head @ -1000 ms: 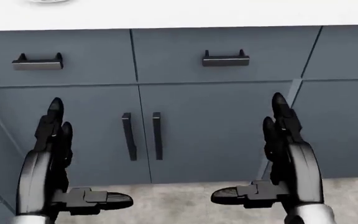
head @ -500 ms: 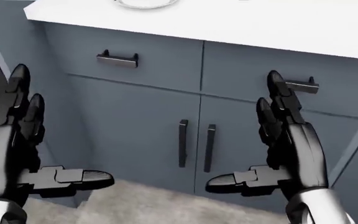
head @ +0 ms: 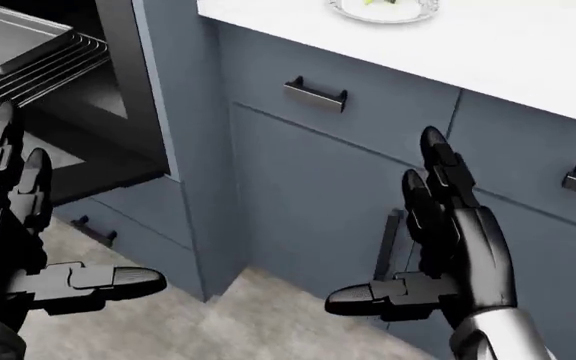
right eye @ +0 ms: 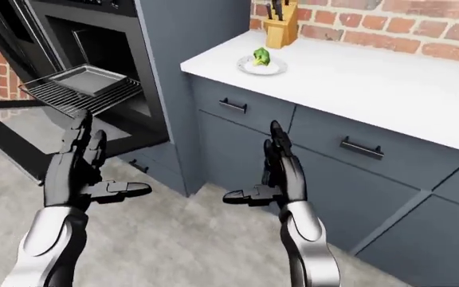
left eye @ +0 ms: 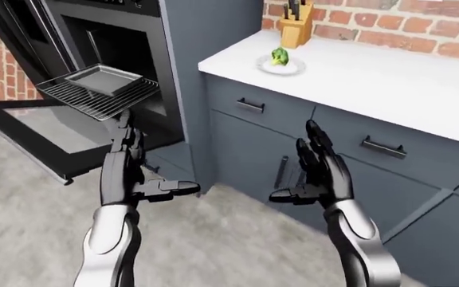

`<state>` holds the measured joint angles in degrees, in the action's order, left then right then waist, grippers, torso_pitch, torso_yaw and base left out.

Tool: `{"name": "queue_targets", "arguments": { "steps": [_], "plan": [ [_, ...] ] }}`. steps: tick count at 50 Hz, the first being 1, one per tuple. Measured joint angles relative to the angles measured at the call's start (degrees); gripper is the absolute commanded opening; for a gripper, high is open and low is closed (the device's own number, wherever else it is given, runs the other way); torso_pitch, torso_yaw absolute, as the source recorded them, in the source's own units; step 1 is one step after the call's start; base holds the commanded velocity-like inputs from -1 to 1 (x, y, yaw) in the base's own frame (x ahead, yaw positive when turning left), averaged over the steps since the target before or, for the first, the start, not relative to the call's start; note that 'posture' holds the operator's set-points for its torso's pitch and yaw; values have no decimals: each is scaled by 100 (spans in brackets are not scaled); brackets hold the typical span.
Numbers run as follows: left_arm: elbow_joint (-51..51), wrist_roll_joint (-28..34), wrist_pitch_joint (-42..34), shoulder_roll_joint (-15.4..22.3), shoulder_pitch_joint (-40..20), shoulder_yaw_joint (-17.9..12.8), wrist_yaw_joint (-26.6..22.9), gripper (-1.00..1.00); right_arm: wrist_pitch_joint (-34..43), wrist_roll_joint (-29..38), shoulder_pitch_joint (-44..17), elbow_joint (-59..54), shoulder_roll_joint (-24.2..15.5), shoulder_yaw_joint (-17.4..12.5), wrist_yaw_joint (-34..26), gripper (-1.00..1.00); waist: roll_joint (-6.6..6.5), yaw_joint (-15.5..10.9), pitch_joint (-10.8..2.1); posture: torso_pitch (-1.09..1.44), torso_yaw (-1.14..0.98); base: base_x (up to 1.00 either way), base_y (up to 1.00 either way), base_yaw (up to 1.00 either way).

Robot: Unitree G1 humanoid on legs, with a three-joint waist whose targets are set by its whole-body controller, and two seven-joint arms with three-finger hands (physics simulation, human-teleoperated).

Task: Place the broccoli on the rack of the oven.

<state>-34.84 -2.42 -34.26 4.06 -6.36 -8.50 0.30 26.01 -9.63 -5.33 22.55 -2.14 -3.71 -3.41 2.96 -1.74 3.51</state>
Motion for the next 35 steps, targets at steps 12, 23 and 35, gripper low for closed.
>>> {"name": "queue_targets", "arguments": {
  "steps": [12,23,35],
  "plan": [
    [-89,-16,93,-74,21,206,-54,100,58,13,42,152,-45,-90,30,100,-307,212,-122,0,0,51,-7,0],
    [156,68,81,-61,111,130,-1,100,119,28,7,-106,-16,-27,12,100,-460,198,-32,0,0,1,0,0],
    [143,48,132,-116,76,297,-66,100,99,-4,51,96,-62,-150,39,100,-411,147,-214,0,0,0,-5,0]
  ]
}}
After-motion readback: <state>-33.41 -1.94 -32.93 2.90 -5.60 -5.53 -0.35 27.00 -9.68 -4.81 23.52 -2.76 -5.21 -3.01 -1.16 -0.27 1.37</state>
